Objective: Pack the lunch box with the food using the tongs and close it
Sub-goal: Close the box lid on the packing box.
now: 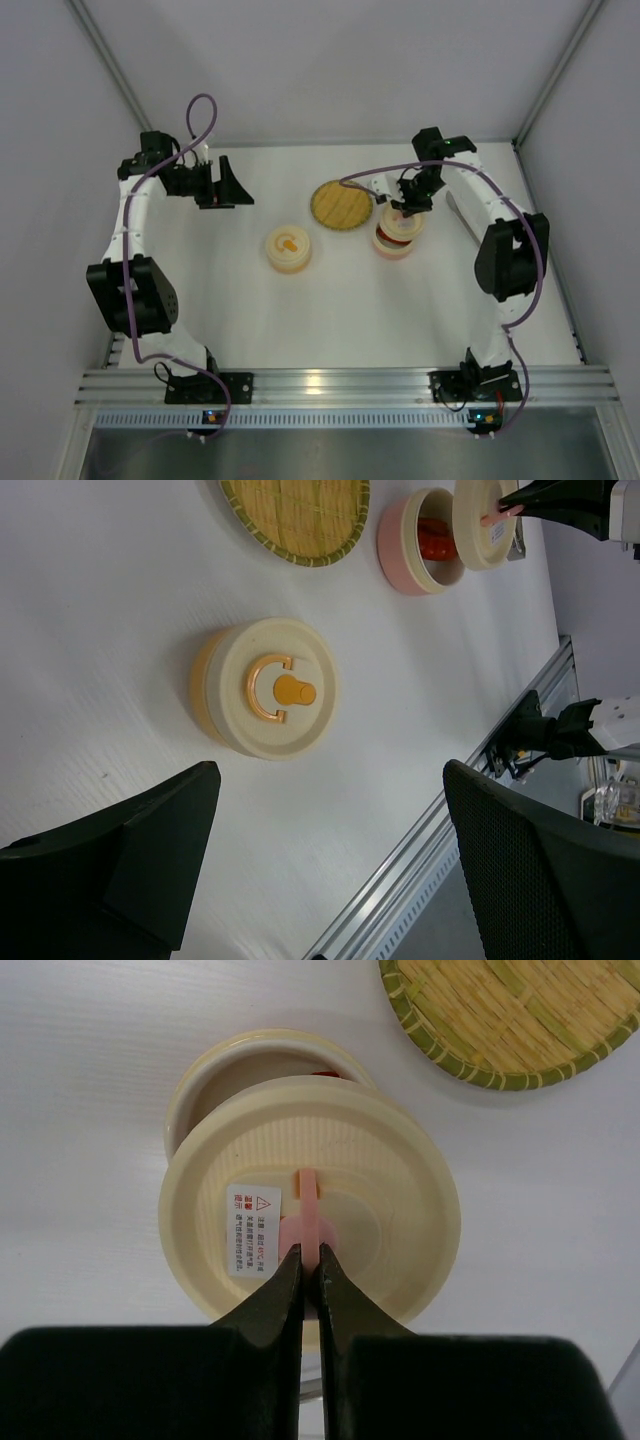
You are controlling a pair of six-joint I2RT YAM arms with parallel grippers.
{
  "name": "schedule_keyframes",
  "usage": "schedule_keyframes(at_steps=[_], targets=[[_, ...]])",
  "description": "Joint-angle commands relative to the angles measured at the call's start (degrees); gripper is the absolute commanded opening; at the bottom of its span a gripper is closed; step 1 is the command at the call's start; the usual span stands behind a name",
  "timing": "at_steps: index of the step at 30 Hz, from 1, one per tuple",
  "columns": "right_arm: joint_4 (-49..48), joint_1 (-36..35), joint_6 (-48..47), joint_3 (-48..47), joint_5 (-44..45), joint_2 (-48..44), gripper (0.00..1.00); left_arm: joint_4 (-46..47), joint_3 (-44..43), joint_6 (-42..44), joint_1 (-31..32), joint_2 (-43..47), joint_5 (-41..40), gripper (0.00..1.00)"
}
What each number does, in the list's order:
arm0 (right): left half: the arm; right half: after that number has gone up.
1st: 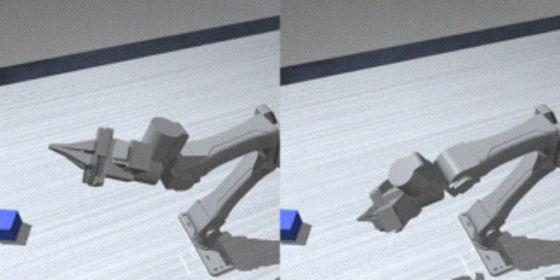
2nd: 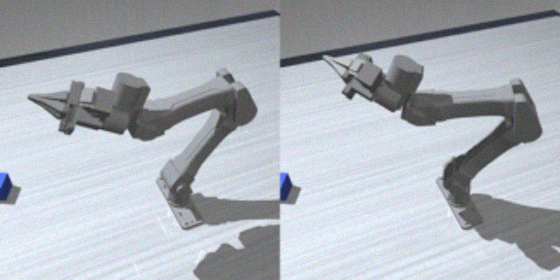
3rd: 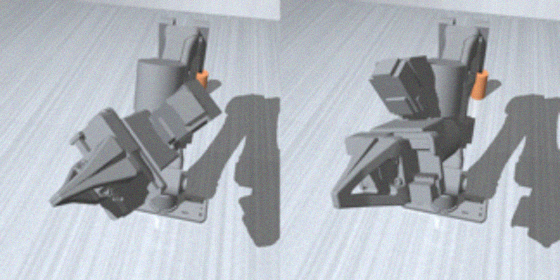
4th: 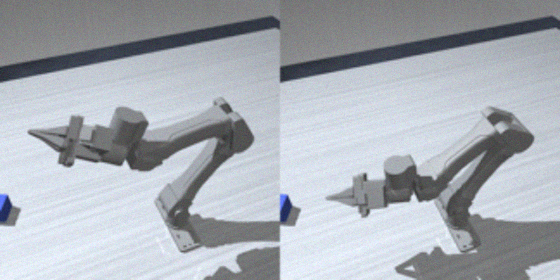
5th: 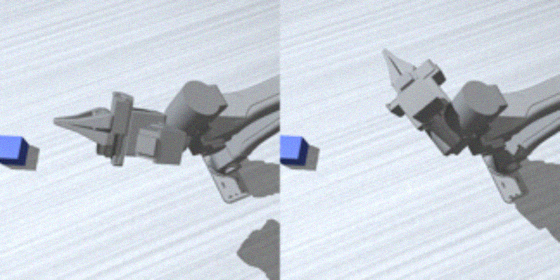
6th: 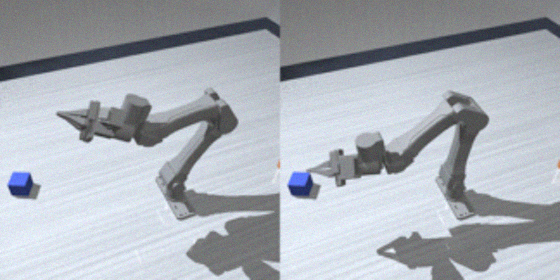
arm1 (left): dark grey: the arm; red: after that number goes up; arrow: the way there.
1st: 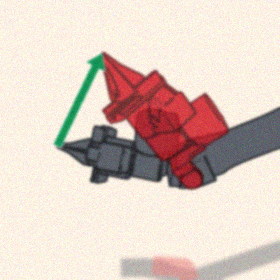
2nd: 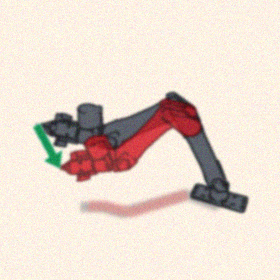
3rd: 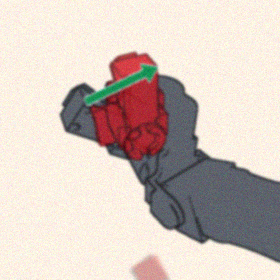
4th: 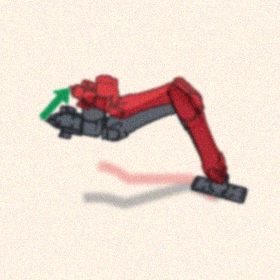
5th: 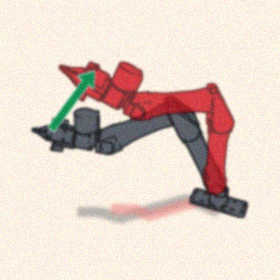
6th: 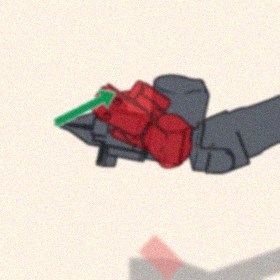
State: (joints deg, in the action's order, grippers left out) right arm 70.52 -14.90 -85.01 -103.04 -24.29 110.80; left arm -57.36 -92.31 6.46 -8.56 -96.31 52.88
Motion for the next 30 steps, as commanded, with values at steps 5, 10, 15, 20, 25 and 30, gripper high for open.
schedule_keyframes(at_steps=[5,10,15,20,25,30], targets=[[2.3,-1.0,-6.9,-0.3,-3.3,2.1,0.00,1.3,-0.2,0.5,-0.2,-0.8,1.4,0.98],[2.5,-2.0,-8.6,0.3,-3.0,2.3,0.00,1.4,-0.1,0.6,-0.2,-1.2,0.9,0.98],[3.0,-2.6,-9.5,1.1,-3.0,2.4,0.00,1.6,-0.1,0.6,-0.2,-1.4,0.7,0.98],[2.8,-2.9,-8.7,1.0,-3.2,3.4,0.00,1.4,-0.1,0.6,-0.1,-1.8,0.7,0.98],[2.5,-3.0,-8.8,1.4,-3.0,3.6,0.00,1.4,0.6,1.0,-0.2,-1.8,0.6,0.98],[2.6,-3.4,-8.8,1.3,-2.5,4.3,0.00,1.6,0.6,0.8,-0.2,-1.9,0.5,0.98]])
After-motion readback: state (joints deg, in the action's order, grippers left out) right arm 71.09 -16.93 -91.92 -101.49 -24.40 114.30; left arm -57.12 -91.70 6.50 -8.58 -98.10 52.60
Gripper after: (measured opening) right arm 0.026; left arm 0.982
